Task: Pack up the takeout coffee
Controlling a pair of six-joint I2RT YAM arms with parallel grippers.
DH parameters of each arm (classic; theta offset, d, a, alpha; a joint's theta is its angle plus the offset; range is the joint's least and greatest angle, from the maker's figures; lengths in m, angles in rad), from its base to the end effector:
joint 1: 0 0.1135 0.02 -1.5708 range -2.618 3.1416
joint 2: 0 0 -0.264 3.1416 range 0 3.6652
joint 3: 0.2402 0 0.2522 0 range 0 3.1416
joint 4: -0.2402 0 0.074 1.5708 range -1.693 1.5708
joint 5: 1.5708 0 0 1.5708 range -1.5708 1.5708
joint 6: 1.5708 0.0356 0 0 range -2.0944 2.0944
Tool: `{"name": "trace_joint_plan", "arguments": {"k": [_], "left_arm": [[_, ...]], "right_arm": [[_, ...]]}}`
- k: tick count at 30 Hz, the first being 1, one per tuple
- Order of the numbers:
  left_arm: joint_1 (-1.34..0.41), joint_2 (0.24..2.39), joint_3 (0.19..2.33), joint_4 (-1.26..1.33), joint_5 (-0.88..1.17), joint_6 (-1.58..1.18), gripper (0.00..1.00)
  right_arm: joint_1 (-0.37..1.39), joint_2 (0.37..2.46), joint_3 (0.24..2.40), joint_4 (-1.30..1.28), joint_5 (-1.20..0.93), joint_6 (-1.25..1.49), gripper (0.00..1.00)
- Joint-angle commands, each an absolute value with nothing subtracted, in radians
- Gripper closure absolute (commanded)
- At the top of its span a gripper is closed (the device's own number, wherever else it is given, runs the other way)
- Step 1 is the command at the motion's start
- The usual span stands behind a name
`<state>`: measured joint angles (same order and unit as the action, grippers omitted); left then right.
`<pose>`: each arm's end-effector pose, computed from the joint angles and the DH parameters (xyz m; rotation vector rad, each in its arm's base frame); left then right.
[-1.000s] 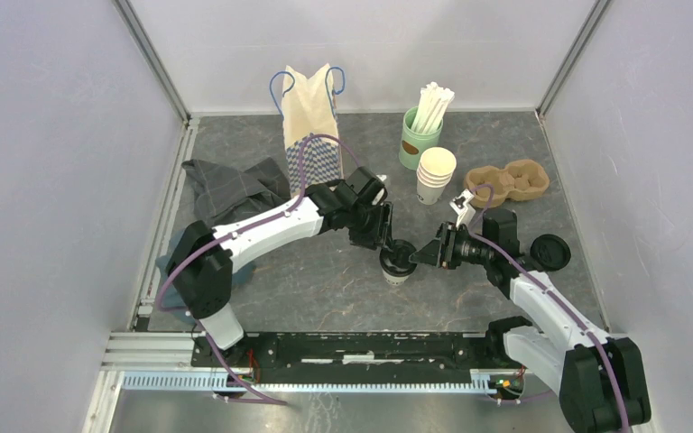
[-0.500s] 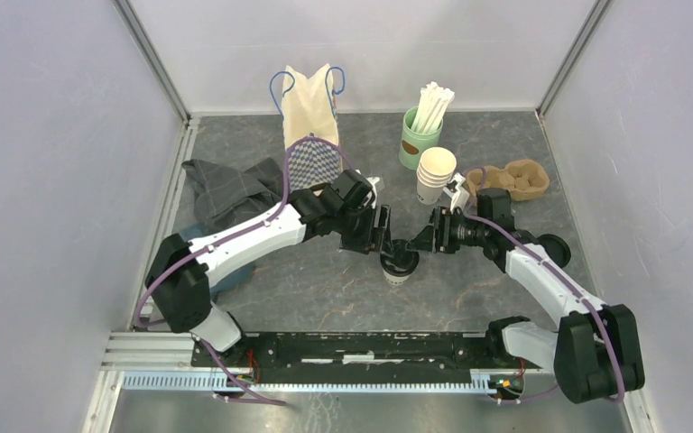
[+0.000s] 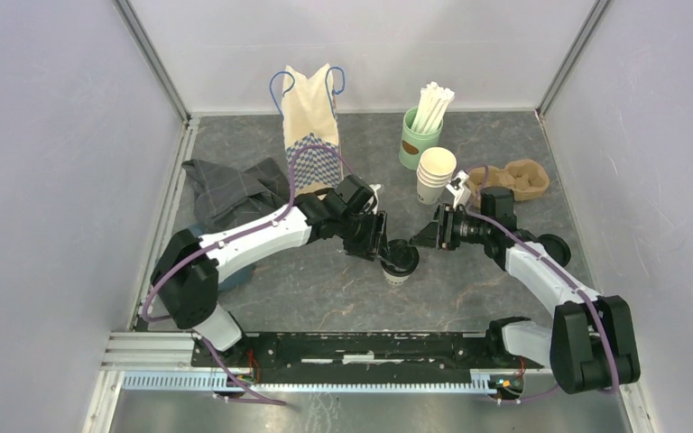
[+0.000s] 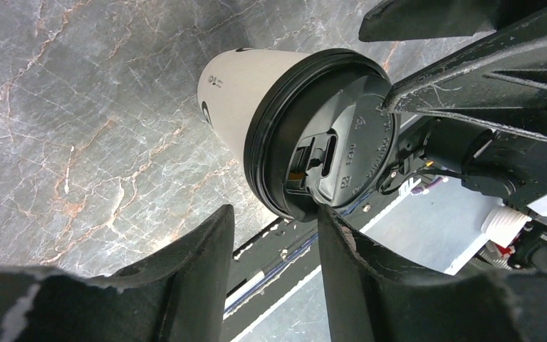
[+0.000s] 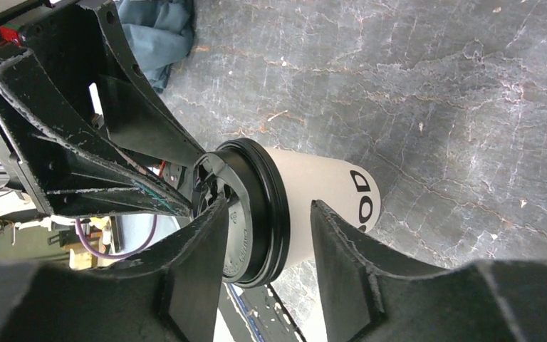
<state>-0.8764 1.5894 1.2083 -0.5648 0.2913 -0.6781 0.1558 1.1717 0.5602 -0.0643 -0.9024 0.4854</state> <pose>0.2083 -0.2662 0.2544 0.4021 2.7249 -0.9110 0.2203 0.0629 0.2052 -0.1447 2.2684 1.3529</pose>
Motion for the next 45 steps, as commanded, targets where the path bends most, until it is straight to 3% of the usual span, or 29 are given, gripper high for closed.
{"name": "trace_joint_plan", "arguments": {"k": [1, 9, 16, 20, 24, 27, 32, 37, 45], "left_arm": [[-0.874, 1.611, 1.205, -0.540, 0.285, -0.700, 0.47], [-0.874, 1.637, 1.214, -0.578, 0.256, -0.669, 0.51], [-0.873, 1.628, 1.180, -0.593, 0.213, -0.636, 0.52], [-0.873, 1.623, 1.280, -0.641, 0.201, -0.609, 0.43], [-0.873, 1.605, 1.356, -0.651, 0.221, -0.622, 0.30], [-0.874, 1.605, 1.348, -0.630, 0.261, -0.643, 0.28], [-0.877, 1.624, 1.271, -0.593, 0.296, -0.667, 0.38], [-0.879, 1.630, 1.202, -0.567, 0.303, -0.670, 0.48], [-0.879, 1.656, 1.235, -0.628, 0.226, -0.605, 0.53]], "right_arm": [[0.153, 1.190, 0.540, -0.018, -0.925, 0.475, 0.49], [0.150, 1.187, 0.453, -0.021, -0.877, 0.461, 0.58], [0.125, 1.150, 0.404, -0.019, -0.871, 0.484, 0.57], [0.123, 1.123, 0.471, -0.087, -0.886, 0.492, 0.53], [0.124, 1.099, 0.485, -0.102, -0.917, 0.502, 0.39], [0.125, 1.092, 0.480, -0.109, -0.927, 0.495, 0.36], [0.125, 1.084, 0.451, -0.079, -0.945, 0.501, 0.38], [0.124, 1.062, 0.388, -0.007, -0.938, 0.570, 0.54], [0.124, 1.038, 0.356, -0.026, -0.904, 0.567, 0.54]]}}
